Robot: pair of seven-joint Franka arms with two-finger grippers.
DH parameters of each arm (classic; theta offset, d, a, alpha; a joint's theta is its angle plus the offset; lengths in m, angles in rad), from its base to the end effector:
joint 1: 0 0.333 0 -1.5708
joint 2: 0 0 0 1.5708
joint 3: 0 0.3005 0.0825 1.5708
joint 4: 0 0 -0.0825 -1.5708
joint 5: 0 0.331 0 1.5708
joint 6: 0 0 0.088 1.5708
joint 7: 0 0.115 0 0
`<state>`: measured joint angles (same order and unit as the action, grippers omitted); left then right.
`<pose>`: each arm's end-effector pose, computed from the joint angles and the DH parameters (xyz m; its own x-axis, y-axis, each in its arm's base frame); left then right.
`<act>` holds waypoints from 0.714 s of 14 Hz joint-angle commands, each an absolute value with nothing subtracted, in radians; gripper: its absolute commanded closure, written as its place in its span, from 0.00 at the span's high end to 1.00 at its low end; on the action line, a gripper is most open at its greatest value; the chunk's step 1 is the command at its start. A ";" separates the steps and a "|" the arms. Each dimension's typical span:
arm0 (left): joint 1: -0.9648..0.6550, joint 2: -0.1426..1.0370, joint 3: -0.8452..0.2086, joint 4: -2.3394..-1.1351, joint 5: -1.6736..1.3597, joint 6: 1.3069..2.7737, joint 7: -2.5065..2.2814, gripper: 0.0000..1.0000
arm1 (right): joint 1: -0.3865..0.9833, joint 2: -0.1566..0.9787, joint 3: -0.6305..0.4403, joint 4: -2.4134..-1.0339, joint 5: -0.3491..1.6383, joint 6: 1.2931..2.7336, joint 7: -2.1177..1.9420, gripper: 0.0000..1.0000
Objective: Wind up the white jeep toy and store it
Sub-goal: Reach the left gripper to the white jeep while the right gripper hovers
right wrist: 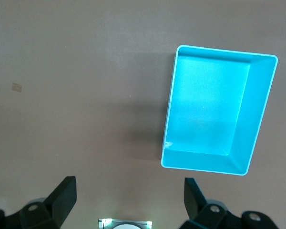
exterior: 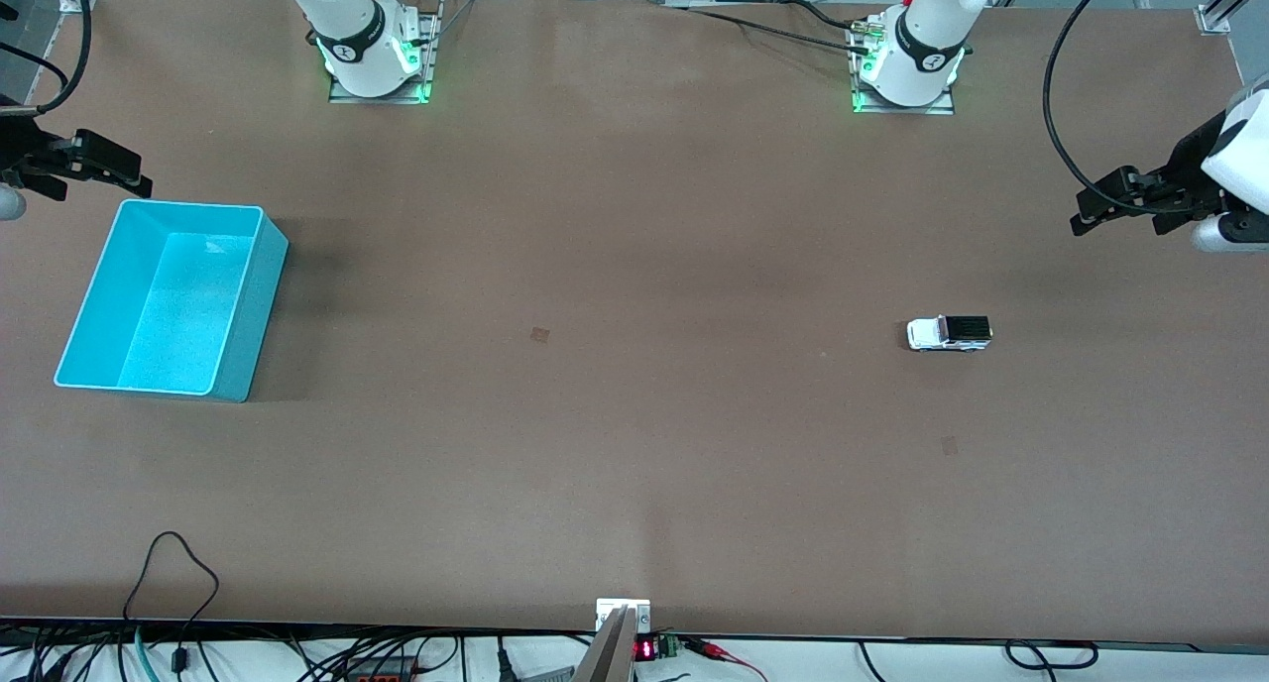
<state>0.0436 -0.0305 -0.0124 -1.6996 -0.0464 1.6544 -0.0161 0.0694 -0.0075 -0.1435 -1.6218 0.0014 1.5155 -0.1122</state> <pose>0.4970 0.0105 0.5693 0.9986 0.0511 -0.0155 0.0518 -0.9976 0.0455 0.4894 -0.0364 0.5790 0.9945 0.0386 -0.0978 0.0375 -0.9992 -0.0135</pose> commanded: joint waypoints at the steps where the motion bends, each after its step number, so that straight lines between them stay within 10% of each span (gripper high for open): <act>1: 0.058 -0.057 -0.025 -1.726 -0.034 1.647 -0.014 1.00 | 0.066 -0.011 -0.140 -1.614 0.018 1.500 -0.100 1.00; 10: 0.054 0.034 -0.025 -1.691 -0.034 1.649 -0.023 1.00 | 0.067 0.005 -0.140 -1.612 0.018 1.511 -0.103 1.00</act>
